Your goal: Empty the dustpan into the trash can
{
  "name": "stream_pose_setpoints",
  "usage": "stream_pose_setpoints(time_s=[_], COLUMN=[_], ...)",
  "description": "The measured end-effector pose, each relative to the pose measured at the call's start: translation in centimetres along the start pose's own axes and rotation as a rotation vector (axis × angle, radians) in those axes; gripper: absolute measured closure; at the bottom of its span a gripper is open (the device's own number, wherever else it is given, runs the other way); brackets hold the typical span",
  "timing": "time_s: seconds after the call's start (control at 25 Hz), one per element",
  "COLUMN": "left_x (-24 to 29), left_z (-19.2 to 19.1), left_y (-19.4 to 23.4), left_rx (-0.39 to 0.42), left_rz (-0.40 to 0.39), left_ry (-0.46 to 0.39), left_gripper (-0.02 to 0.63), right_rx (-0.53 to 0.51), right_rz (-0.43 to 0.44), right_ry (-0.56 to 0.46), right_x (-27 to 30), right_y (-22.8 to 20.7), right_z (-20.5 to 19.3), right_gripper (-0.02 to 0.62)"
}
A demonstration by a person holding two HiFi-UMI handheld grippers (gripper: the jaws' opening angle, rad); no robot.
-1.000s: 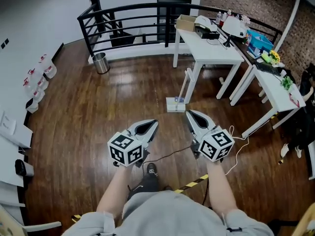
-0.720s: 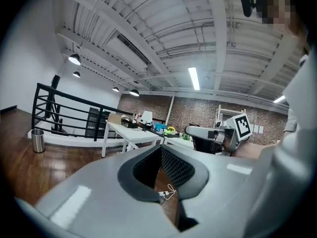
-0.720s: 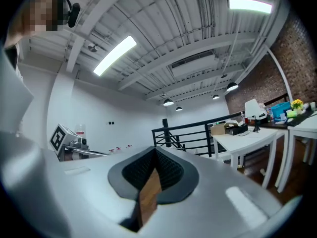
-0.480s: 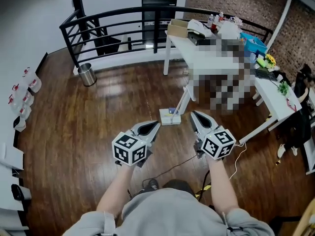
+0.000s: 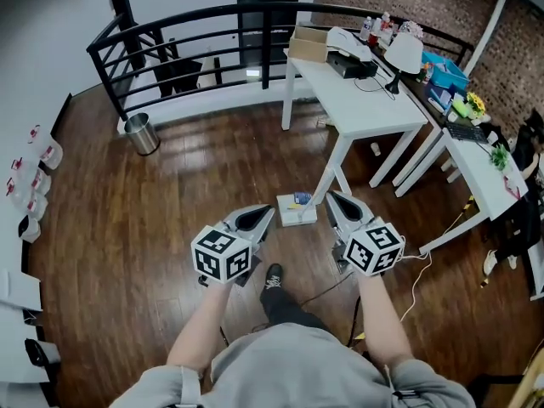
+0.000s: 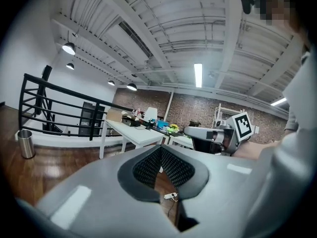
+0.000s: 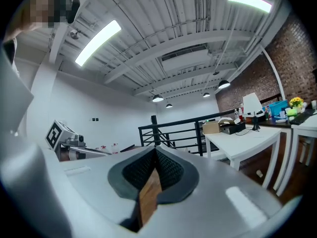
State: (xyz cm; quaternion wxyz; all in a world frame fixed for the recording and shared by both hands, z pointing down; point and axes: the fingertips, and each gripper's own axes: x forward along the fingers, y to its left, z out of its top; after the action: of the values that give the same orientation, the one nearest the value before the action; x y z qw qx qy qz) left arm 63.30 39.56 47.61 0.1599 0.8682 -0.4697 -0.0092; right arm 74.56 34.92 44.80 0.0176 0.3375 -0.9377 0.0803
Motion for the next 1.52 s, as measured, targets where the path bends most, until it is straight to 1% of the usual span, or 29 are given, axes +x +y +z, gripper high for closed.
stream_pose_setpoints(time_s=[0.2,0.32,0.4,0.6,0.84,1.0,1.16,1.28,1.36,1.52], left_x=[4.6,8.0,10.3,15.5,20.6,24.5,26.7,28.0,28.5,28.9], left_z=[2.2,4.1,5.1,6.9,8.3,8.5,7.9,7.3,6.6,4.3], left_y=[6.5,10.6,12.2,15.2,16.2,16.2,16.0,15.9,15.5,14.4], left_rx=[0.013,-0.001,-0.01,0.01,0.02,0.032,0.035,0.036,0.042,0.091], left_rz=[-0.011,-0.016,-0.039,-0.108,-0.233,-0.383,-0.499,-0.562,-0.606,-0.692], left_ry=[0.013,0.029,0.038,0.048,0.093,0.164,0.226,0.258,0.282,0.342], left_gripper=[0.601,0.601,0.601,0.601,0.601,0.601,0.601,0.601,0.601,0.601], right_rx=[-0.019,-0.018,-0.02,-0.042,-0.037,-0.008,0.003,0.008,0.035,0.107], right_rz=[-0.038,-0.065,-0.084,-0.147,-0.233,-0.367,-0.492,-0.571,-0.631,-0.767], right_ry=[-0.017,-0.026,-0.021,-0.038,-0.038,-0.06,-0.056,-0.002,0.024,0.059], right_x=[8.0,12.6,14.8,18.0,18.9,18.3,17.8,17.6,17.0,15.2], right_y=[-4.1,-6.9,-8.7,-12.2,-14.8,-16.5,-17.4,-17.5,-17.5,-17.6], right_z=[0.7,2.0,2.7,4.4,5.5,6.2,6.4,4.7,3.1,-0.6], right_gripper=[0.595,0.595,0.595,0.595,0.595,0.595,0.595,0.595,0.595,0.595])
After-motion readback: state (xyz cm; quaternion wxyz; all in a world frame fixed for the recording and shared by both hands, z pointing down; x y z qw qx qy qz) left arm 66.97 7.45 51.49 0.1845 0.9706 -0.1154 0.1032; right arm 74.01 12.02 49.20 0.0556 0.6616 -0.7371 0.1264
